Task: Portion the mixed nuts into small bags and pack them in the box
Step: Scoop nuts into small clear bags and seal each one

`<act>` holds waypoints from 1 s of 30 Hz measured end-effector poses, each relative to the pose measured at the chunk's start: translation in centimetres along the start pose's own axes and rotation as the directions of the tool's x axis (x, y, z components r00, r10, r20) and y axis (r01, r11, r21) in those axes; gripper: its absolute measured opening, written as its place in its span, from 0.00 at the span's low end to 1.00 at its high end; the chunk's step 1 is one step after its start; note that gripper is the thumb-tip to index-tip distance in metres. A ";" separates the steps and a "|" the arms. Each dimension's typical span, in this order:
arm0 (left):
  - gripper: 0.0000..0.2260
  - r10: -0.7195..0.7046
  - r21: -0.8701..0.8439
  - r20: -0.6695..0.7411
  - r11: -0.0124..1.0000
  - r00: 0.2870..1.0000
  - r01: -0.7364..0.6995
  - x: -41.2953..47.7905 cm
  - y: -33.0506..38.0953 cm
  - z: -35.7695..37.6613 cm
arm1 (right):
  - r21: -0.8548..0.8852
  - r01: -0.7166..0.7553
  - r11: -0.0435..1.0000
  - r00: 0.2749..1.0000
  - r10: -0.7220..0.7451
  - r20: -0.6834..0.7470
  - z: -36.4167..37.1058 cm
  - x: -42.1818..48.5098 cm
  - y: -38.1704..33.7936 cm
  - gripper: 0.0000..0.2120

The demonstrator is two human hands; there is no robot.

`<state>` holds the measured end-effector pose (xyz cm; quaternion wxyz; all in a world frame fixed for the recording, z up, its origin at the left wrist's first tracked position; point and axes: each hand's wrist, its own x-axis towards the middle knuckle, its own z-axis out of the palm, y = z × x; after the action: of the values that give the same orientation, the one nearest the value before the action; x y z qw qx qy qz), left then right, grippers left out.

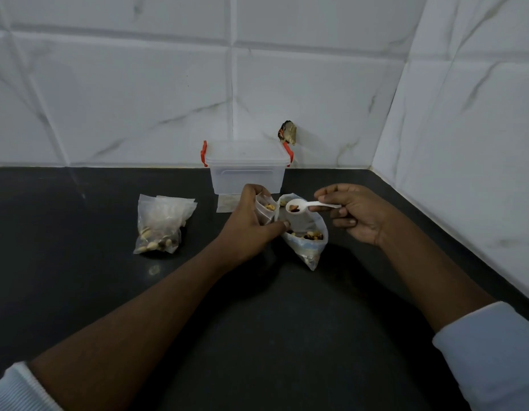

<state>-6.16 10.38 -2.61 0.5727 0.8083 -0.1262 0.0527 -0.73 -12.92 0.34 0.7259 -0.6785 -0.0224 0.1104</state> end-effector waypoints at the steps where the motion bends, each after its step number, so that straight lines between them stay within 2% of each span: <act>1: 0.27 0.006 -0.006 -0.001 1.000 1.000 -0.006 0.0 -0.1 0.0 | 0.019 0.032 0.999 0.999 -0.032 0.011 0.1 -0.2 -0.2 0.05; 6: 0.26 0.006 -0.016 0.006 1.000 1.000 -0.006 0.1 -0.3 -0.1 | 0.053 0.248 0.967 0.964 -0.252 0.085 2.0 -1.1 -0.8 0.05; 10: 0.27 0.036 -0.021 -0.013 0.999 0.999 -0.036 0.2 -0.8 0.0 | -0.233 0.416 0.879 0.907 -0.386 0.165 3.2 -1.9 -0.5 0.04; 12: 0.26 0.043 -0.018 -0.028 0.999 0.999 -0.044 0.2 -0.9 0.1 | -0.317 0.469 0.824 0.882 -0.417 0.220 3.3 -2.1 -0.3 0.05; 18: 0.28 0.052 -0.035 -0.026 0.998 0.998 -0.053 0.2 -0.9 0.2 | -0.317 0.530 0.787 0.845 -0.458 0.275 3.1 -1.8 -0.4 0.08; 23: 0.26 0.037 -0.056 -0.022 0.998 0.999 -0.038 0.1 -0.6 0.0 | -0.259 0.537 0.803 0.844 -0.510 0.168 2.0 -1.7 -0.9 0.07; 25: 0.26 0.030 -0.056 -0.024 0.998 0.999 -0.031 0.0 -0.5 0.0 | -0.290 0.522 0.802 0.851 -0.509 0.125 1.4 -1.4 -1.0 0.07; 27: 0.27 0.028 -0.056 -0.027 0.998 0.999 -0.029 0.0 -0.4 0.0 | -0.501 0.501 0.706 0.845 -0.525 0.104 0.6 -0.9 -0.8 0.05; 29: 0.27 0.033 -0.056 -0.030 0.998 0.999 -0.035 0.0 -0.4 0.1 | -0.773 0.436 0.461 0.839 -0.519 0.163 -0.1 -0.4 -0.3 0.05; 30: 0.27 0.031 -0.052 -0.029 0.998 0.999 -0.032 0.0 -0.4 0.1 | -0.837 0.406 0.366 0.846 -0.497 0.193 -0.2 -0.3 -0.1 0.06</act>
<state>-6.02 10.44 -2.98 0.5946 0.7901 -0.1322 0.0695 -0.94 -13.18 0.43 0.2966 -0.9159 -0.2249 -0.1500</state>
